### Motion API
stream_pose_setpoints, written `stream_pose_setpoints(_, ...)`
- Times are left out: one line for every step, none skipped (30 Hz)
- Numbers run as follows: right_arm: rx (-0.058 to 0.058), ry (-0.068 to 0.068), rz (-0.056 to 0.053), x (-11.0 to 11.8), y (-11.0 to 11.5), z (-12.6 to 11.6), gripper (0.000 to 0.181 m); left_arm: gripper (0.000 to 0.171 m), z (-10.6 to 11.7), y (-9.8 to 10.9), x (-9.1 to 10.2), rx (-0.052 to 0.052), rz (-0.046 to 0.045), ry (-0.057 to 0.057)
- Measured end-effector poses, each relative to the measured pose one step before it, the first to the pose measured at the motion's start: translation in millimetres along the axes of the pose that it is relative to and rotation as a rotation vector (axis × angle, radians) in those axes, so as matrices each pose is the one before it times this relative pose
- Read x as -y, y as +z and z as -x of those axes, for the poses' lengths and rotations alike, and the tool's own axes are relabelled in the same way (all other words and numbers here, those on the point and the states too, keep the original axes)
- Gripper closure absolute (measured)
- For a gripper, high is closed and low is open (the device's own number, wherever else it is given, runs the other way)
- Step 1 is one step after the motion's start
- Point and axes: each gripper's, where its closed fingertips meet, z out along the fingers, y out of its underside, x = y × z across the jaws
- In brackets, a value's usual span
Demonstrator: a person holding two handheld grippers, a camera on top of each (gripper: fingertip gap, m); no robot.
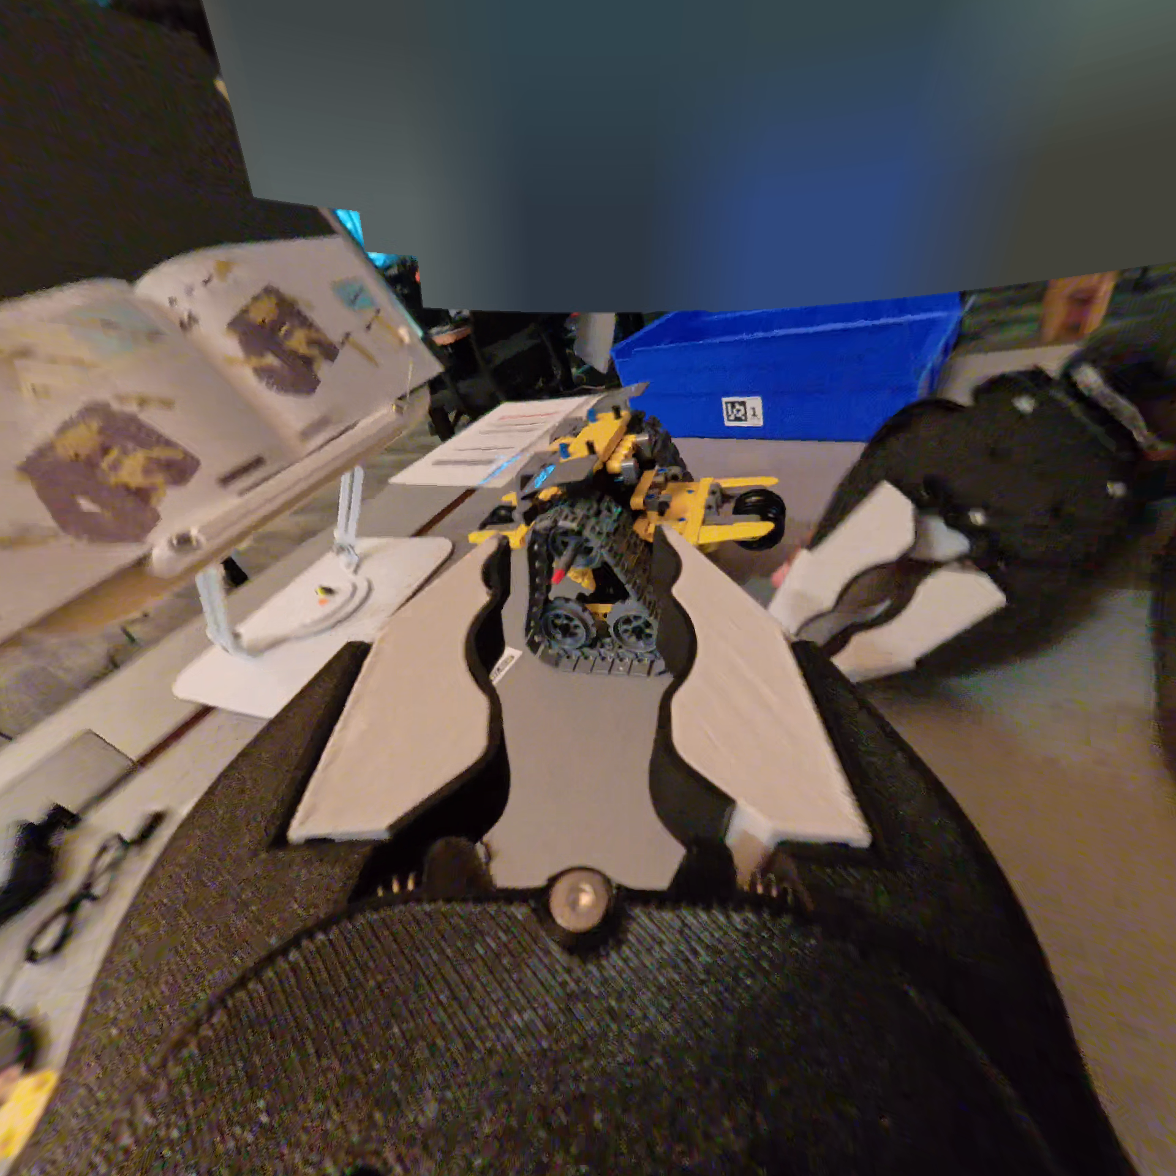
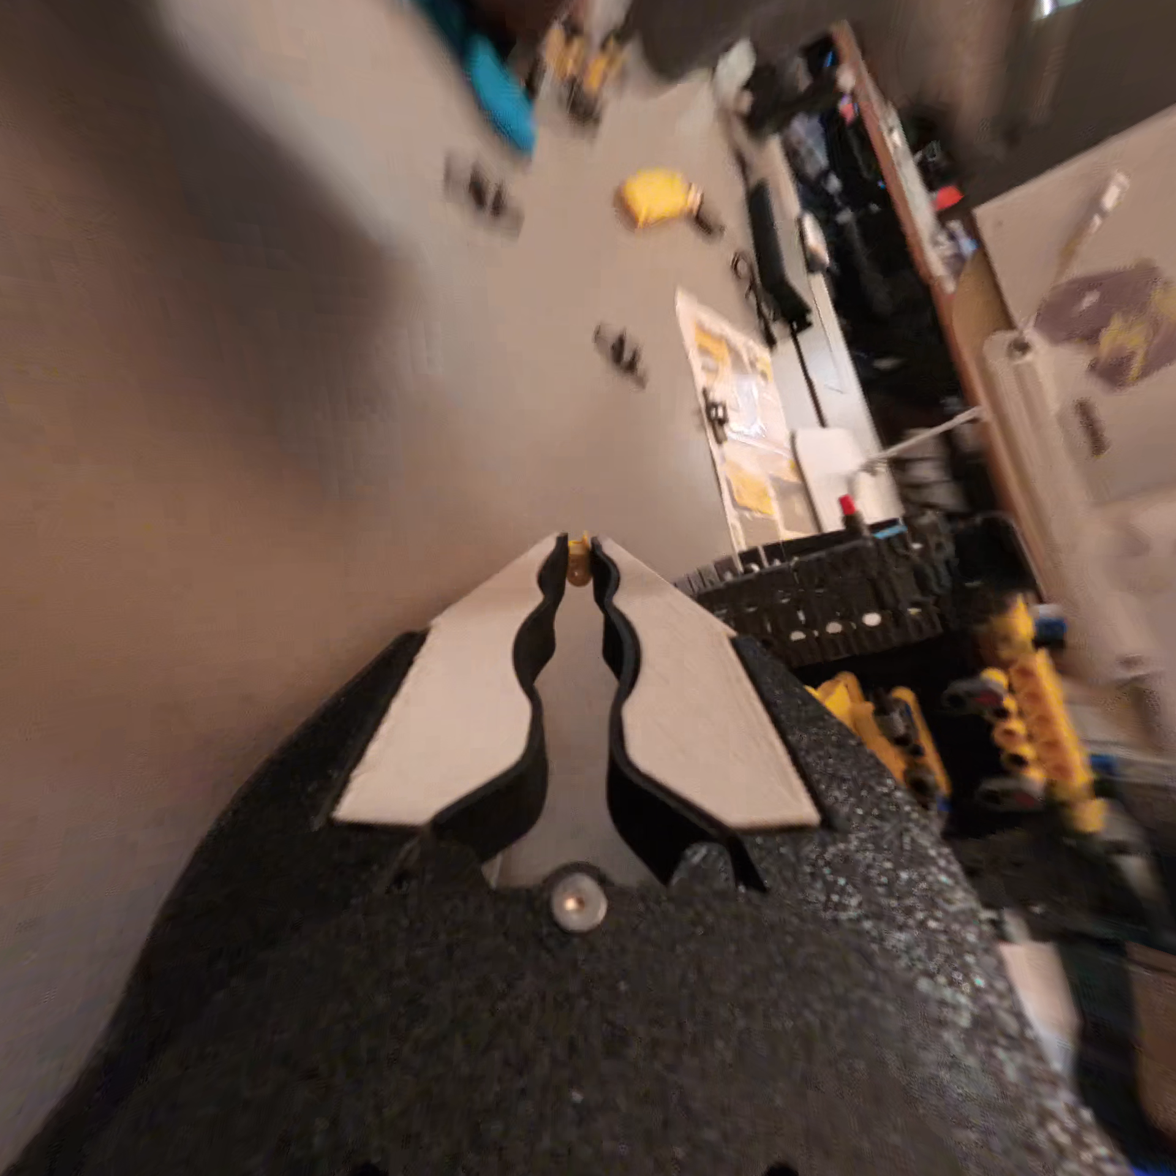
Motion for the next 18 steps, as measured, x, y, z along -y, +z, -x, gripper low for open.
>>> stream_pose_setpoints(-0.0260, -0.0664, 0.0408, -4.79, 3.02, 3.56, 0.175, 0.129, 3.54, 0.63, -3.57, 0.0023, 0.00723, -0.0341)
stream_pose_setpoints(-0.0115, -0.0398, 0.0260, -2.72, 2.10, 3.70, 0.174, 0.130, 2.78, 1.25, -3.26, 0.0040, 0.00772, -0.0269)
stream_pose_setpoints(0.0082, -0.0100, 0.0129, -1.02, 1.48, 4.40, 0.175, 0.129, 0.76, 1.87, -3.03, -0.0035, 0.00913, -0.0230)
stream_pose_setpoints(0.0221, 0.0156, -0.0017, 0.79, 0.86, 4.68, 0.175, 0.129, -1.60, 2.04, -2.56, -0.0135, 0.00886, -0.0188)
stream_pose_setpoints(0.0312, 0.0308, -0.0111, 1.80, 0.60, 4.58, 0.173, 0.129, -2.55, 2.11, -2.29, -0.0164, 0.00839, -0.0124)
stream_pose_setpoints(0.0338, 0.0368, -0.0086, 1.18, 0.48, 4.01, 0.169, 0.129, -2.28, 2.02, -2.28, -0.0115, 0.01012, -0.0053)
stream_pose_setpoints(0.0159, 0.0308, -0.0053, 0.25, 0.14, 0.60, 0.168, 0.129, -1.99, 1.81, -2.10, -0.0084, 0.01007, 0.0012)
stream_pose_setpoints(0.0066, 0.0199, -0.0086, 0.37, -0.41, -1.54, 0.163, 0.129, -1.69, 1.64, -2.43, -0.0056, 0.01218, 0.0049)
stream_pose_setpoints(0.0110, 0.0217, -0.0084, 0.16, -0.80, -1.58, 0.158, 0.129, -1.03, 1.52, -2.58, -0.0025, 0.01500, 0.0070)
stream_pose_setpoints(0.0164, 0.0306, -0.0055, 0.00, -1.02, -1.33, 0.152, 0.129, -0.72, 1.33, -2.36, -0.0007, 0.01348, 0.0085)
stream_pose_setpoints(0.0180, 0.0352, -0.0055, 0.13, -1.19, -1.50, 0.148, 0.129, -0.65, 1.23, -2.35, -0.0015, 0.01168, 0.0073)
stream_pose_setpoints(0.0149, 0.0342, -0.0108, 1.11, -1.71, -2.12, 0.147, 0.129, -0.86, 1.21, -2.32, -0.0043, 0.01188, 0.0034)
stream_pose_setpoints(0.0094, 0.0330, -0.0177, 2.25, -2.21, -2.89, 0.146, 0.128, -1.04, 1.42, -2.40, -0.0072, 0.01160, -0.0010)
stream_pose_setpoints(0.0132, 0.0334, -0.0225, 3.24, -2.69, -2.26, 0.146, 0.128, -1.35, 1.42, -2.49, -0.0099, 0.01135, -0.0043)
stream_pose_setpoints(0.0194, 0.0353, -0.0256, 4.00, -2.89, -1.09, 0.145, 0.127, -1.41, 1.55, -2.25, -0.0103, 0.01056, -0.0057)
stream_pose_setpoints(0.0191, 0.0360, -0.0261, 4.31, -2.95, -0.70, 0.145, 0.127, -1.45, 1.47, -2.13, -0.0093, 0.00907, -0.0050)
stream_pose_setpoints(0.0144, 0.0341, -0.0218, 3.74, -2.66, -1.24, 0.145, 0.127, -1.51, 1.60, -2.53, -0.0106, 0.01190, -0.0044)
stream_pose_setpoints(0.0114, 0.0286, -0.0159, 2.95, -2.40, -1.44, 0.145, 0.127, -1.95, 1.67, -2.79, -0.0129, 0.01475, -0.0026)
